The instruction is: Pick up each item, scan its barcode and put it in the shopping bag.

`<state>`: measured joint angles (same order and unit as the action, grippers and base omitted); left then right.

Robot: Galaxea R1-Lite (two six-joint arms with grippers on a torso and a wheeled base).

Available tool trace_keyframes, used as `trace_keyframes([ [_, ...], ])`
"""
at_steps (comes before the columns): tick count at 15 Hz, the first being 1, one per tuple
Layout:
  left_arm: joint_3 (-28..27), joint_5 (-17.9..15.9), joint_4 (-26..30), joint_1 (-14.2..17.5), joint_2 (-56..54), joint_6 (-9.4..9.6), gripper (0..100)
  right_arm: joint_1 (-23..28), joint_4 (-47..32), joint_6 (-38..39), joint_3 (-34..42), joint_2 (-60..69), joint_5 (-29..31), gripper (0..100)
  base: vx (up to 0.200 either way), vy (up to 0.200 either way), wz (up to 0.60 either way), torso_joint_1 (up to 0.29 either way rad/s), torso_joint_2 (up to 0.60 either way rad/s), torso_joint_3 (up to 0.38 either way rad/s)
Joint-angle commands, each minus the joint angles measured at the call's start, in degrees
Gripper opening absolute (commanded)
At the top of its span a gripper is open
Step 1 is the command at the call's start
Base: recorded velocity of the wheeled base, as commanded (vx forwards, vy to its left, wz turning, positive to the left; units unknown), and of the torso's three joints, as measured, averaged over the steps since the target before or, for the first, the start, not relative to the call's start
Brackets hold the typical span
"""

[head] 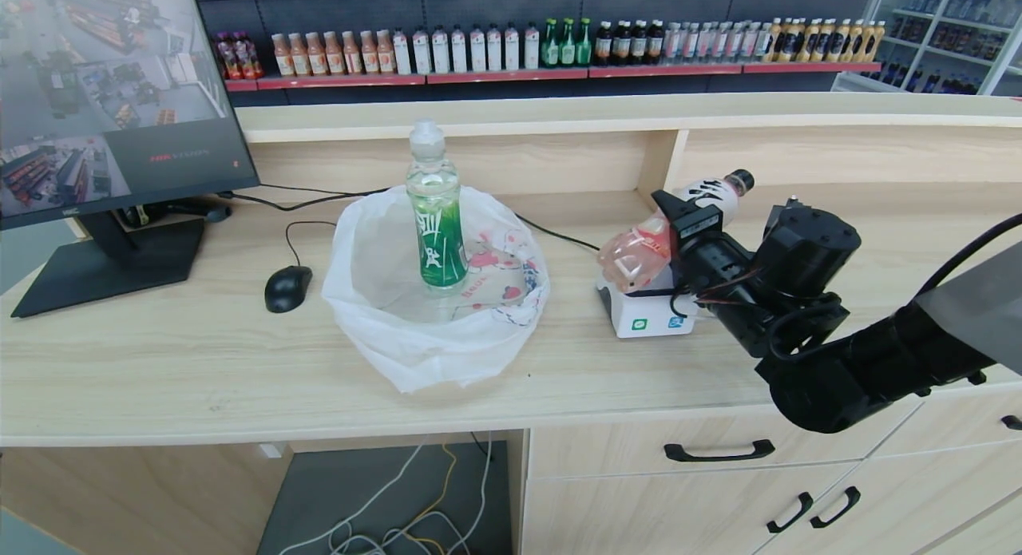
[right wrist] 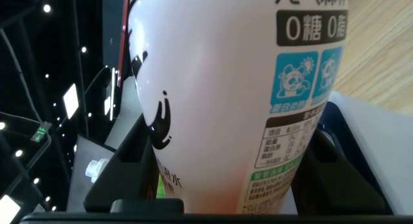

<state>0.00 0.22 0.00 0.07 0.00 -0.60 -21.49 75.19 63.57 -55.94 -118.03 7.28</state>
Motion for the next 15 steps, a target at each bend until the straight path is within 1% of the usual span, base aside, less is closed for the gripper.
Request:
trace_keyframes([
  [1,0.0,0.0,0.0,0.0,0.0,-0.02,100,0.0,-0.1,0.1,0.0,0.3,0.0,0,0.0,0.0,0.0,0.0,0.0,0.0],
  [10,0.0,0.0,0.0,0.0,0.0,-0.02,100,-0.4,-0.2,-0.1,0.9,2.7,0.4,0,0.0,0.0,0.0,0.0,0.0,0.0],
  [11,0.0,0.0,0.0,0.0,0.0,-0.02,100,-0.3,-0.6,-0.3,0.7,4.9,0.4,0,0.0,0.0,0.0,0.0,0.0,0.0],
  [15,0.0,0.0,0.0,0.0,0.0,-0.02,100,-0.4,-2.2,-4.8,1.0,8.6,0.6,0,0.0,0.0,0.0,0.0,0.0,0.0],
])
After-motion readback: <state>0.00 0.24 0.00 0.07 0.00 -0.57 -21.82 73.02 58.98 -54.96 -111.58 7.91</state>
